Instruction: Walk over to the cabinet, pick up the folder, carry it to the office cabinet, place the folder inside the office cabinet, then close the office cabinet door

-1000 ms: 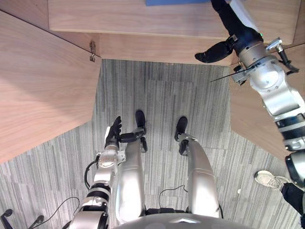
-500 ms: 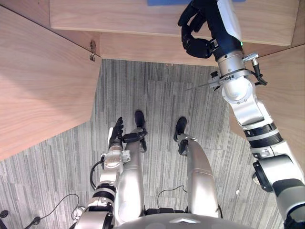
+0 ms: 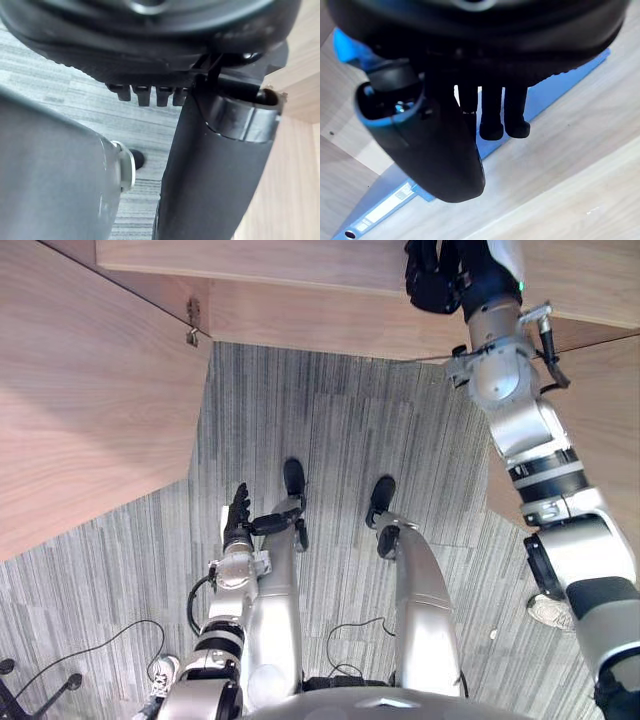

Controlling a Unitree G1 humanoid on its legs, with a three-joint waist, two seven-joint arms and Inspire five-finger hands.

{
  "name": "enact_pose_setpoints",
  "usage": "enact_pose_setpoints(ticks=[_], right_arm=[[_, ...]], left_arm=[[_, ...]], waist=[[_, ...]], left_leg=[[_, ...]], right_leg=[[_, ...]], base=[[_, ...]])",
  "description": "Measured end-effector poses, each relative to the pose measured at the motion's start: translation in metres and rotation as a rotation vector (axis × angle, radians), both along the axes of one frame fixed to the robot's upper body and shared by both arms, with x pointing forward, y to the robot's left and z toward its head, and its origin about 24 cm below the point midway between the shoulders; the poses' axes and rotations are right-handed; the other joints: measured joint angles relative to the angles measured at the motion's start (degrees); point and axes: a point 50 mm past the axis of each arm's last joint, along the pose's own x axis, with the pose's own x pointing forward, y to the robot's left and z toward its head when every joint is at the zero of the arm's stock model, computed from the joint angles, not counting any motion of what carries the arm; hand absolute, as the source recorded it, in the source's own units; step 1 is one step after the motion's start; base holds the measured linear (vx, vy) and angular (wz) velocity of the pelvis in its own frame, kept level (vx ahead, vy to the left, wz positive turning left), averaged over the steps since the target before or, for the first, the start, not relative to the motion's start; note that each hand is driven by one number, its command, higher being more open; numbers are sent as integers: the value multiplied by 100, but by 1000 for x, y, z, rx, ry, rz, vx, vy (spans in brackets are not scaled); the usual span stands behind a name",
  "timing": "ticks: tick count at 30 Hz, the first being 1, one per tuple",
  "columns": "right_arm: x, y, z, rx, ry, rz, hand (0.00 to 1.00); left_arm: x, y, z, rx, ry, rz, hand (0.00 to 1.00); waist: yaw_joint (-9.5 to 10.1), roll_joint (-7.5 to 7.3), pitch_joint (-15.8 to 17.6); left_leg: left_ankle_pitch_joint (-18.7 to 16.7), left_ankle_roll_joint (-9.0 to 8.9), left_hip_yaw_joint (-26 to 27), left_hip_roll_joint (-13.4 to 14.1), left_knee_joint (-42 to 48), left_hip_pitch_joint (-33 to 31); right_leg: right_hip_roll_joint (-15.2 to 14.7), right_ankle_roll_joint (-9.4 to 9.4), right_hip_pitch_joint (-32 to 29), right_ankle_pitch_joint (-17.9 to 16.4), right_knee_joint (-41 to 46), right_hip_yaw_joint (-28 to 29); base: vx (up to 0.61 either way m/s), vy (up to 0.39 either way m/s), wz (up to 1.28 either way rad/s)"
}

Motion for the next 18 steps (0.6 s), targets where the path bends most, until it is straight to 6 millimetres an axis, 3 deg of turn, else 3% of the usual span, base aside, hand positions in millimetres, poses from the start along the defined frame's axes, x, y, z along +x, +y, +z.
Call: enact_pose_setpoints(ticks=[14, 18], right_arm=[[13, -6, 42, 74, -24, -106, 0], [15, -6, 45, 94, -21, -123, 0]], left_arm=[[10, -4, 6, -39, -33, 31, 100], [14, -8, 10, -57, -46, 46, 100]], waist=[[59, 2, -1], [77, 5, -2]], left_leg=[[147, 20, -93, -185, -180, -278], [213, 4, -139, -226, -233, -284]], right_leg=[[-178, -2, -284, -7, 34, -117], [-210, -3, -289, -7, 34, -155]], base=[[-3, -4, 8], [-9, -20, 10]])
